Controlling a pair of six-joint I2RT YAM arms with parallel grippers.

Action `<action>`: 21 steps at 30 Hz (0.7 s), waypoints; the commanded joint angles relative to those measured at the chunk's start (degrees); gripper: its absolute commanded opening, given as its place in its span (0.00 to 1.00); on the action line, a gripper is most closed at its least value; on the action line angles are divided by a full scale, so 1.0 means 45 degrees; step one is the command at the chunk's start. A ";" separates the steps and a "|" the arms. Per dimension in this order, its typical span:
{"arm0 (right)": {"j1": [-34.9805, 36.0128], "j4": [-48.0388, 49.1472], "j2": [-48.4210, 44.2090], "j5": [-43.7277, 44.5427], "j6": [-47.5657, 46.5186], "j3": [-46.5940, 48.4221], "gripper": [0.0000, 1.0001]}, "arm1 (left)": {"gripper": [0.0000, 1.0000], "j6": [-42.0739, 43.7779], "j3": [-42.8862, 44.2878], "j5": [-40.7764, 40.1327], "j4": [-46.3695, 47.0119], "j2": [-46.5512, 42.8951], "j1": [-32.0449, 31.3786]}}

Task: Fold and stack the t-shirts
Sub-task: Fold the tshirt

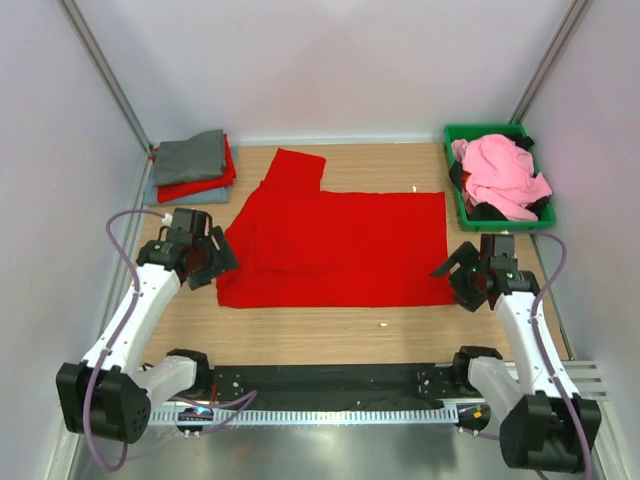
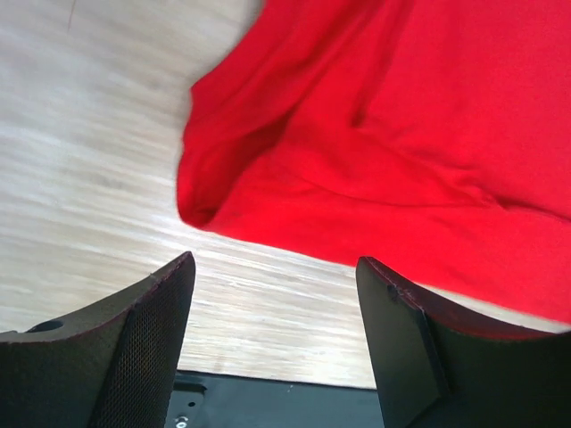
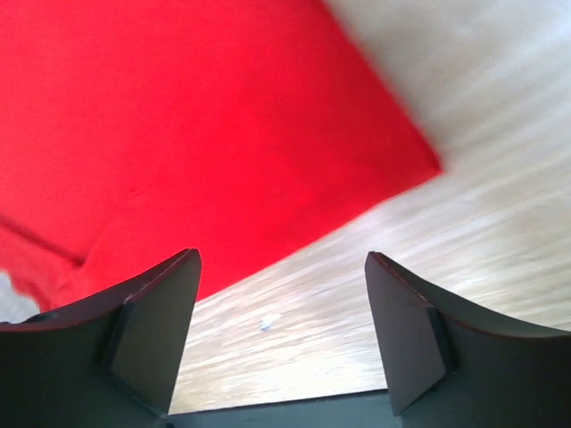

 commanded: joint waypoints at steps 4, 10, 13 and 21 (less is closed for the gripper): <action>0.6405 -0.0062 0.1670 0.3945 0.1272 0.4396 0.73 | 0.71 0.2652 0.0873 0.2540 0.0096 -0.0534 0.0050; 1.1895 -0.0338 0.7555 0.5869 -0.0888 1.0724 0.54 | 0.68 0.2502 0.0502 0.1434 0.0570 -0.1353 0.0070; 1.2545 0.0132 1.0427 0.5087 -0.1966 1.3902 0.46 | 0.65 0.2228 0.0539 -0.0362 0.0356 -0.2309 0.0070; 1.4048 -0.1310 1.7550 0.4048 -0.3727 2.0763 0.43 | 0.56 0.1504 0.0383 -0.3276 0.0140 -0.5142 0.0206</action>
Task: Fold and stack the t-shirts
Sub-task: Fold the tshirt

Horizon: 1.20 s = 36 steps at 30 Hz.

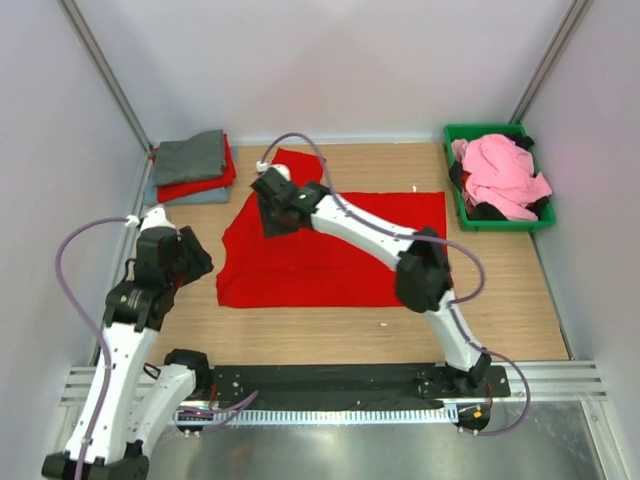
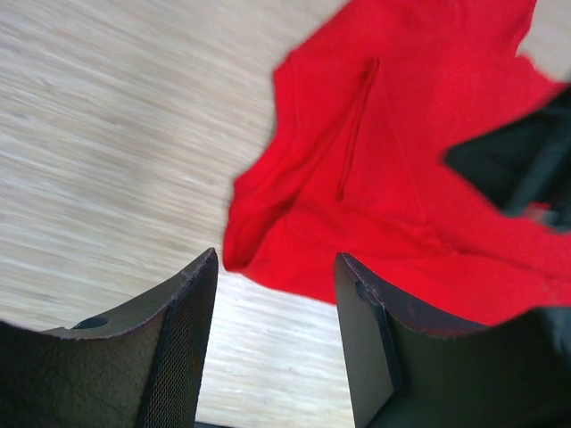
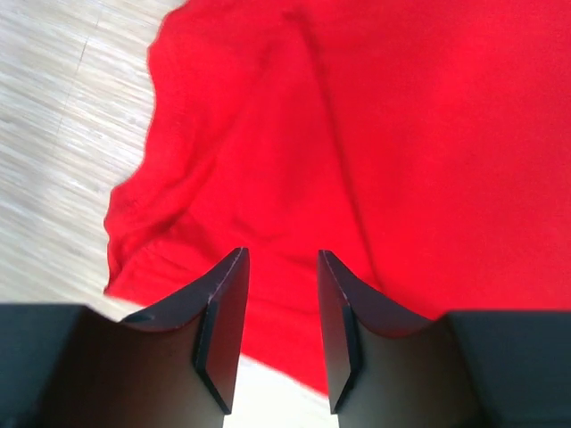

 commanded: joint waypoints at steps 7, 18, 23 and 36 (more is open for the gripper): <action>0.1045 -0.1120 0.3282 -0.0280 -0.0997 0.3506 0.45 | 0.55 -0.0338 -0.0089 -0.1655 0.0150 -0.1335 0.0231; 0.1515 -0.1197 0.3986 0.0228 -0.1036 0.3485 0.47 | 0.55 -0.0220 -0.0127 -0.1343 0.0248 -0.1237 0.0328; 0.1554 -0.1139 0.4317 0.0365 -0.1017 0.3622 0.47 | 0.55 -0.0201 -0.0166 -0.1304 0.0326 -0.1296 0.0367; 0.1574 -0.1158 0.4982 0.0892 -0.1037 0.4013 0.40 | 0.55 -0.0162 -0.0186 -0.1206 0.0326 -0.1237 0.0387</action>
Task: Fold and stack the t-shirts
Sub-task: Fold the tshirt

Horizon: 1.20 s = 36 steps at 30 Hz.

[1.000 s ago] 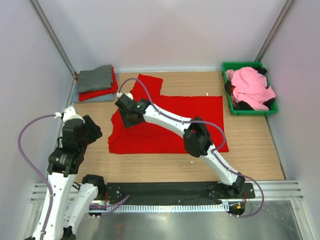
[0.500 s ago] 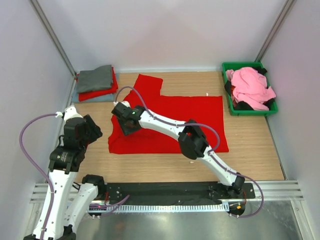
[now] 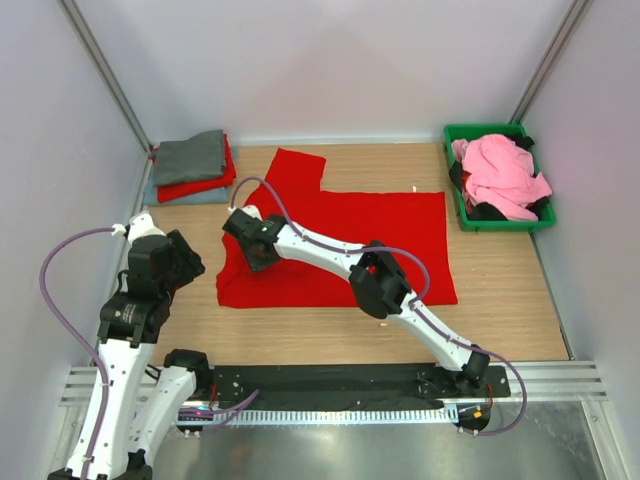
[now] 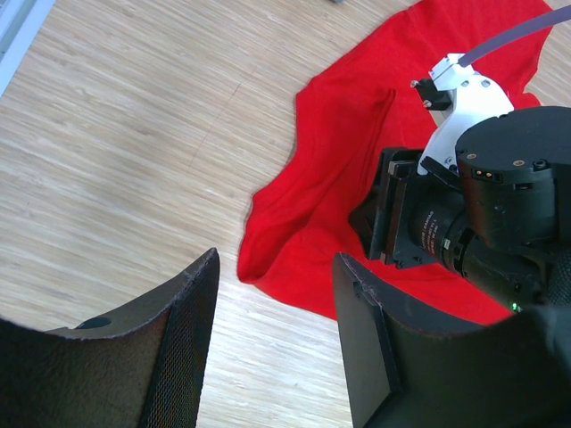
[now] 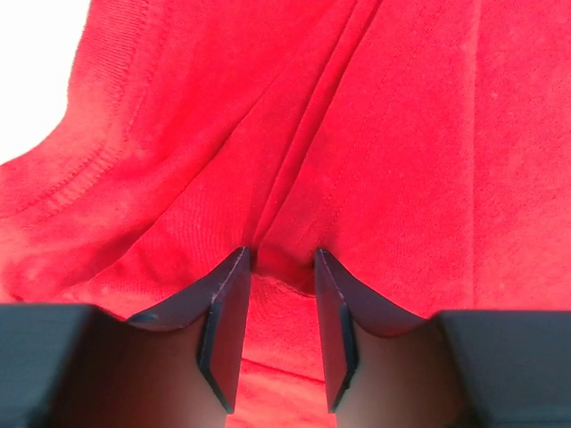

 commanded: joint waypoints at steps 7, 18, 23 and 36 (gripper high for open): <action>0.0097 0.0012 -0.0172 0.0597 -0.0030 0.0374 0.23 | 0.55 0.0072 -0.0011 0.0023 0.0341 0.0011 0.0101; 0.0058 -0.0143 -0.1109 0.1280 -0.0402 0.0355 0.19 | 0.55 0.0072 -0.0031 0.0042 0.0341 0.0051 0.0101; -0.0156 -0.0300 -0.1617 0.1418 -0.0616 0.0160 0.20 | 0.55 0.0052 -0.0011 0.0062 0.0360 0.0129 0.0101; -0.0566 -0.0066 -0.1891 0.1066 -0.0831 -0.0465 0.15 | 0.55 0.0052 -0.0011 0.0023 0.0321 0.0246 0.0081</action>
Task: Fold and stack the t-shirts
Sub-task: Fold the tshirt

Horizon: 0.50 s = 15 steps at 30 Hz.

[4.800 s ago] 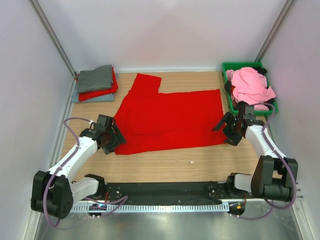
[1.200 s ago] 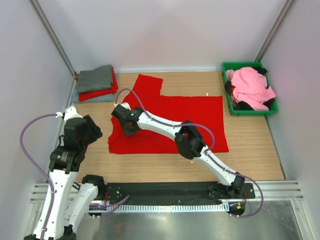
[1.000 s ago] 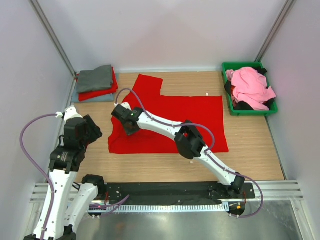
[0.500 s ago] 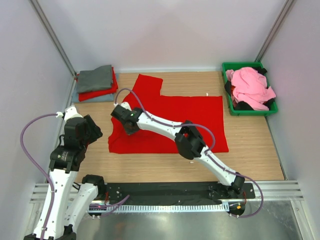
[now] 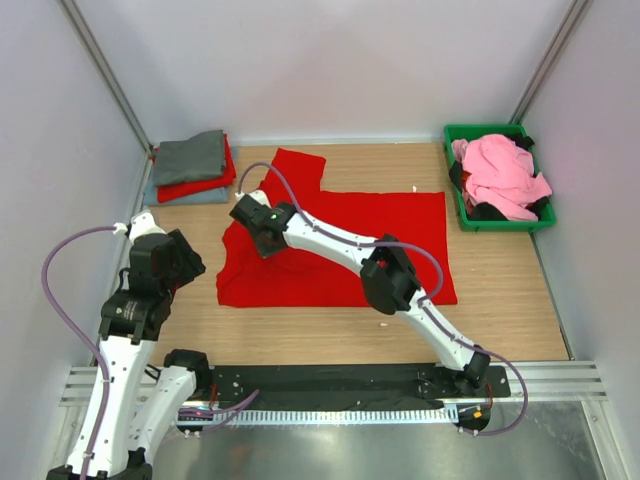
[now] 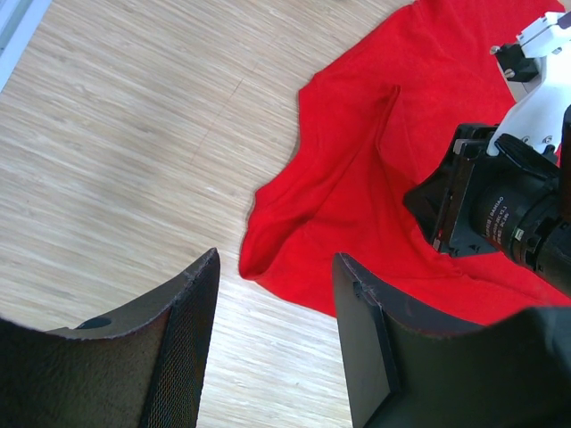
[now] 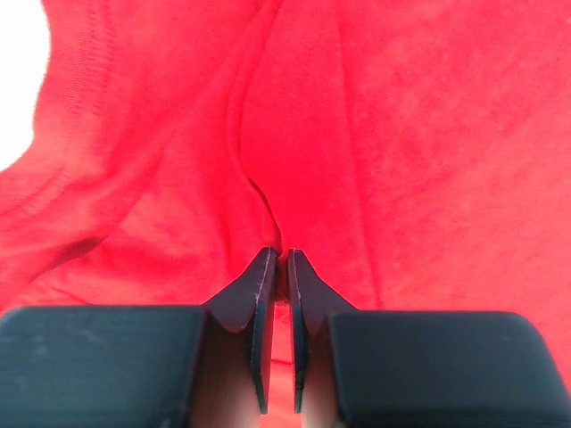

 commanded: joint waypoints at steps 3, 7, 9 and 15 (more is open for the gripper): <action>-0.0383 0.0153 -0.1114 0.0406 -0.0516 -0.0252 0.13 | 0.54 0.0052 -0.0026 0.0003 0.0316 0.0105 0.0086; -0.0793 0.0191 -0.1426 0.0700 -0.0829 -0.0467 0.12 | 0.54 0.0052 -0.0026 0.0042 0.0316 0.0125 0.0086; -0.1027 0.0289 -0.1525 0.0719 -0.1043 -0.0661 0.12 | 0.54 0.0052 -0.0026 0.0062 0.0335 0.0164 0.0086; -0.1458 0.0328 -0.1526 0.0992 -0.1493 -0.0741 0.12 | 0.54 0.0052 -0.0045 0.0081 0.0316 0.0261 0.0086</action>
